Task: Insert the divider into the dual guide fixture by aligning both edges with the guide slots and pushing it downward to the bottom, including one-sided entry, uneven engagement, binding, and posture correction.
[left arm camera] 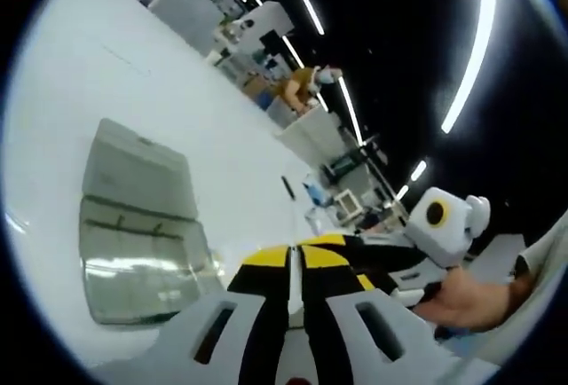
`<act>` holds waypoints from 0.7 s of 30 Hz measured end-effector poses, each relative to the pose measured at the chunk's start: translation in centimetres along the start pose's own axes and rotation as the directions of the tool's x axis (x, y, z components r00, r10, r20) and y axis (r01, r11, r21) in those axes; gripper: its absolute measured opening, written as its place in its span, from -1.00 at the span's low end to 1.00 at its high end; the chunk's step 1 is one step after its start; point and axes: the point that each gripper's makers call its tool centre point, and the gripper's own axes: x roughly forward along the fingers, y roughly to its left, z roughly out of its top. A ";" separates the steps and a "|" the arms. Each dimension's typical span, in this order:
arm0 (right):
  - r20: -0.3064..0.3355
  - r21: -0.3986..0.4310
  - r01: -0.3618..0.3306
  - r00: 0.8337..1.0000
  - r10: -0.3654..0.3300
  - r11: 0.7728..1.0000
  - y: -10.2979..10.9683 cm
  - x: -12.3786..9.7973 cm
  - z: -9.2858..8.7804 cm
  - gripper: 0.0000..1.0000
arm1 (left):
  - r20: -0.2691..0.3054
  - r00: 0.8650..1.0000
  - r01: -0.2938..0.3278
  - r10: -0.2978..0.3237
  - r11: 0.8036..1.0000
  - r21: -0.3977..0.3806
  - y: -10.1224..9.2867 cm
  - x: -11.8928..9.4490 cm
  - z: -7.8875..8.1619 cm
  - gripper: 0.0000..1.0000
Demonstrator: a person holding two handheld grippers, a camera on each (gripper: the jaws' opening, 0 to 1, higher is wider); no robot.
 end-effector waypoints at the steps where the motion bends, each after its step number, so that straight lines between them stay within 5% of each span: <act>1: 0.000 0.000 0.001 1.000 -0.001 1.000 0.0 0.0 0.0 -0.45 | 0.000 1.000 0.001 -0.001 1.000 -0.006 0.0 0.0 0.0 -1.00; 21: 0.012 0.007 0.005 1.000 -0.005 1.000 0.2 -0.1 0.2 -0.44 | 0.006 1.000 -0.002 0.003 0.998 -0.060 -0.2 -0.2 0.1 -1.00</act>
